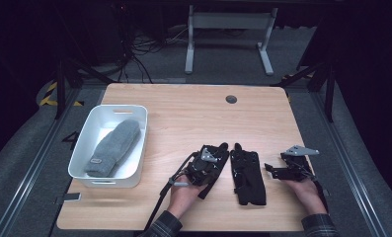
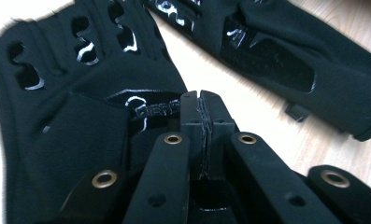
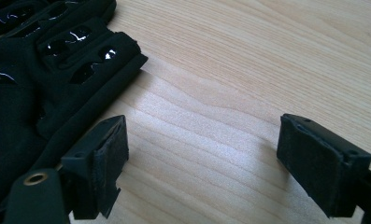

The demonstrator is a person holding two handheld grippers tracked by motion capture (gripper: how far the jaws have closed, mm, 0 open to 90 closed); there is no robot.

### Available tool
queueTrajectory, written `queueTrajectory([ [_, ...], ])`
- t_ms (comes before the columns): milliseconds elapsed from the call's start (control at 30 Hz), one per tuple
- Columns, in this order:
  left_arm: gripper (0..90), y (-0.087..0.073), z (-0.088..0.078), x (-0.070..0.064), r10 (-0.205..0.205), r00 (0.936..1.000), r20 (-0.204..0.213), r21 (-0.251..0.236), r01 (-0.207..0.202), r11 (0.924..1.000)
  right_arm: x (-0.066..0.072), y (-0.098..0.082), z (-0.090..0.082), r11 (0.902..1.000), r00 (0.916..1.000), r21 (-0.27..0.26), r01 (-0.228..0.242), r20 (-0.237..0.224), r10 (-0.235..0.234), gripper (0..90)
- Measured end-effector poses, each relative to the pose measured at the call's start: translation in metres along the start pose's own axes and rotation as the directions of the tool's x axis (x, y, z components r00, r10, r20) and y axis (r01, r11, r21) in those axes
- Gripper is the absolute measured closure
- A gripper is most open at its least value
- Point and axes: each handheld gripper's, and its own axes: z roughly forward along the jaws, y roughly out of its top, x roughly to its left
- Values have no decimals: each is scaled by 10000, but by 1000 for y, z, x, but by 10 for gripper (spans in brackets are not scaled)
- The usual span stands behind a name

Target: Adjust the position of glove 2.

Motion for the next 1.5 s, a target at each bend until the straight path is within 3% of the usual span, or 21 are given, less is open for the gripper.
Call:
queueTrajectory([
  [133, 867, 0, -10, 6, -48, 9997, -241, -81, 46, 10000, 0, 0, 0, 10000, 10000, 8, 4, -5, -4, 171],
  [167, 846, -1, -22, 17, -41, 9982, -591, -35, 39, 10000, 0, 0, 0, 10000, 10000, 1, 12, -4, -12, 175],
  [200, 833, -1, -22, 17, -41, 9982, -591, -35, 39, 10000, 1, 0, 0, 10000, 10000, -20, 20, 7, -20, 186],
  [267, 785, -5, -33, 33, -142, 9946, -1031, 109, 154, 9998, 1, 0, -2, 9999, 9999, 36, 119, -87, -119, 233],
  [367, 677, -8, -36, 41, -184, 9938, -1101, 253, 213, 9995, 1, 2, -5, 10000, 9999, -94, 17, -147, -18, 273],
  [400, 677, -10, -37, 48, -303, 9948, -973, 281, 332, 9991, 2, 3, -7, 9998, 9999, -184, 16, -167, -19, 304],
  [600, 586, -15, -35, 60, -441, 9966, -696, 161, 453, 9988, 10, 4, -24, 9991, 9950, -395, 151, -986, -189, 693],
  [667, 567, -16, -34, 61, -463, 9969, -634, 60, 467, 9989, 15, 3, -30, 9986, 9887, -499, 150, -1481, -222, 811],
  [733, 564, -18, -31, 61, -503, 9965, -673, 50, 508, 9987, 21, 3, -32, 9986, 9812, -475, 213, -1908, -300, 874],
  [867, 569, -19, -32, 62, -482, 9949, -886, 9, 485, 9988, 35, 2, -30, 9980, 9675, -220, 590, -2450, -626, 893],
  [967, 574, -20, -34, 64, -516, 9936, -1000, 19, 521, 9986, 41, 3, -28, 9968, 9620, -176, 774, -2611, -793, 893],
  [1300, 575, -21, -39, 72, -766, 9897, -1207, -359, 728, 9967, 43, 3, -24, 9956, 9572, -3, 939, -2750, -904, 894],
  [1500, 606, -26, -32, 77, -829, 9871, -1369, 102, 850, 9963, 42, 2, -21, 9949, 9552, 204, 990, -2820, -892, 898],
])
